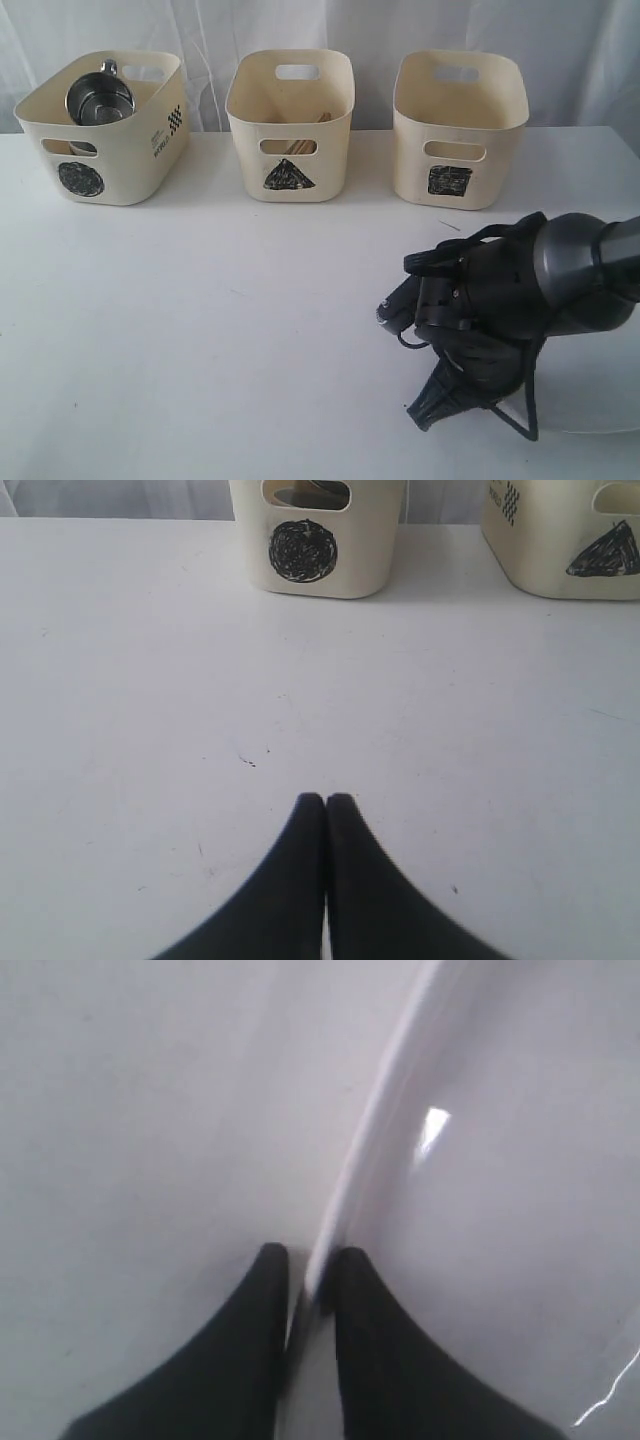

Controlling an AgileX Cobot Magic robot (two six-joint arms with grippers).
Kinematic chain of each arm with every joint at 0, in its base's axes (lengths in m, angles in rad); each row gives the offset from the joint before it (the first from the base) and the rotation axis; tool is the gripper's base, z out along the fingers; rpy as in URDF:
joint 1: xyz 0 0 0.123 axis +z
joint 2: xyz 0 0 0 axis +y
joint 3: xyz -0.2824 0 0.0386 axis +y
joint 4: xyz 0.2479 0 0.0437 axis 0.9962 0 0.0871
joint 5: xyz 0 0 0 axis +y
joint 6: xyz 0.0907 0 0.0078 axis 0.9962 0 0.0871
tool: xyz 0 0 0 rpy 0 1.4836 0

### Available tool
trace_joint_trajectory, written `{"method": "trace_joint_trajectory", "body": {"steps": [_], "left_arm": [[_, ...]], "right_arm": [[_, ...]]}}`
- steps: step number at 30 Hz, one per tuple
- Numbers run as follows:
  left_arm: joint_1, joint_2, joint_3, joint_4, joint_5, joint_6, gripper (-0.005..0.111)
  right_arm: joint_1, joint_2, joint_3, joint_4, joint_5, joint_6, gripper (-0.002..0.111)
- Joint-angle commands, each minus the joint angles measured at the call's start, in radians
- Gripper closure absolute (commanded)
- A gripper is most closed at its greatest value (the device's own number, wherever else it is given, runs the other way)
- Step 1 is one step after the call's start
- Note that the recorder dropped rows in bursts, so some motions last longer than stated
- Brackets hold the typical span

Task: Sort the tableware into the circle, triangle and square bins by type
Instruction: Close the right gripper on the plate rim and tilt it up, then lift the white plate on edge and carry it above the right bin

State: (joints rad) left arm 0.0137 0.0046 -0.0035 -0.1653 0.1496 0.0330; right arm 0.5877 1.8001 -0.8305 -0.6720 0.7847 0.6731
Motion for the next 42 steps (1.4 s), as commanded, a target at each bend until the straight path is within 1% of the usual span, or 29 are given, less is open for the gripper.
{"method": "trace_joint_trajectory", "body": {"steps": [1, 6, 10, 15, 21, 25, 32, 35, 42], "left_arm": [[0.001, -0.005, 0.003, -0.004, 0.000, -0.004, 0.107], [0.001, -0.005, 0.003, -0.004, 0.000, -0.004, 0.107], [0.001, -0.005, 0.003, -0.004, 0.000, -0.004, 0.107], [0.001, -0.005, 0.003, -0.004, 0.000, -0.004, 0.107], [0.001, -0.005, 0.003, -0.004, 0.000, -0.004, 0.107], [0.001, -0.005, 0.003, -0.004, 0.000, -0.004, 0.107], [0.001, -0.005, 0.003, -0.004, 0.000, -0.004, 0.107], [0.001, -0.005, 0.003, -0.004, 0.000, -0.004, 0.107], [0.001, -0.005, 0.003, -0.004, 0.000, -0.004, 0.107]], "right_arm": [[-0.003, -0.113, 0.007, 0.028, -0.049, 0.005, 0.108], [0.030, -0.333, 0.007, 0.029, -0.026, -0.022, 0.108], [0.032, -0.422, 0.007, 0.035, 0.015, -0.050, 0.108], [0.032, -0.521, 0.007, 0.045, 0.017, -0.072, 0.108], [0.032, -0.666, 0.003, 0.047, -0.068, -0.057, 0.108], [0.032, -0.756, -0.001, 0.047, -0.135, -0.009, 0.108], [0.027, -0.799, -0.040, 0.006, -0.205, -0.018, 0.108], [-0.007, -0.775, -0.073, -0.019, -0.237, -0.025, 0.108], [-0.136, -0.669, -0.148, -0.034, -0.353, -0.052, 0.108]]}}
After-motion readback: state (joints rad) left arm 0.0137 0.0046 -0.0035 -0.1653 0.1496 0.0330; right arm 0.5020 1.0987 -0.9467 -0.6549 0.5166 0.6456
